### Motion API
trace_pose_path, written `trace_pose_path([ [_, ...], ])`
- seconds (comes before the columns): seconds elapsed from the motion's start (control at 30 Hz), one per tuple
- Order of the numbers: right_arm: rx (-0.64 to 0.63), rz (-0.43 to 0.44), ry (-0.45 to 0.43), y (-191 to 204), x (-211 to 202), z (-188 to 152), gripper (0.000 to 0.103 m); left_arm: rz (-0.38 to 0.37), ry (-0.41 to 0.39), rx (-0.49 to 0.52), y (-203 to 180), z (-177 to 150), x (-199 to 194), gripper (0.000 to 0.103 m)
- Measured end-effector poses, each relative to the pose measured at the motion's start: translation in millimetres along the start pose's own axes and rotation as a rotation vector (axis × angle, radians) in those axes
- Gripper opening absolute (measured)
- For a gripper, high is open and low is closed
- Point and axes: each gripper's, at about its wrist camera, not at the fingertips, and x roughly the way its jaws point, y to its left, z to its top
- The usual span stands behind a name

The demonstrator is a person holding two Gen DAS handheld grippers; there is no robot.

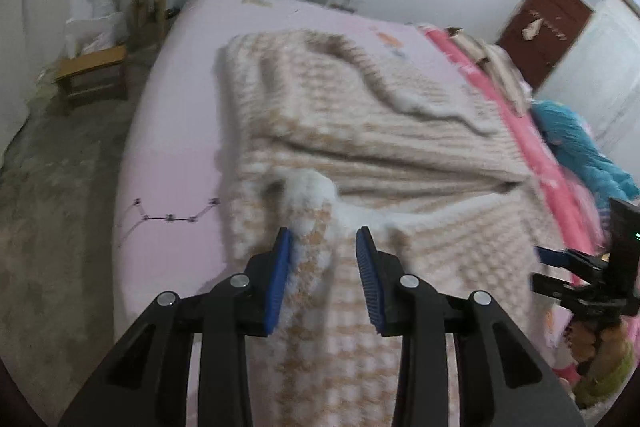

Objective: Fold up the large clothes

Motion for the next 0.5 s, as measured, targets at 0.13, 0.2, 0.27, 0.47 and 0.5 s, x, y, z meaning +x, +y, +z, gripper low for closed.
trace_pose_path([
  [0.13,-0.002,-0.002,-0.001,-1,0,0,0.073,-0.025,0.01,-0.057,10,7,9,0.033],
  [0.2,-0.002,-0.002,-0.001,-2,0,-1,0.073,-0.035,0.03,-0.065,10,8,14,0.033],
  [0.27,-0.005,-0.002,-0.001,-2,-1,-1,0.073,-0.07,0.051,-0.075,12,10,13,0.033],
  [0.47,0.0,0.003,-0.003,-1,0,-1,0.074,-0.058,0.107,-0.02,6,-5,-2,0.033],
  [0.5,0.0,0.005,-0.003,-1,-1,-1,0.074,-0.042,0.123,-0.016,5,-9,-1,0.033],
])
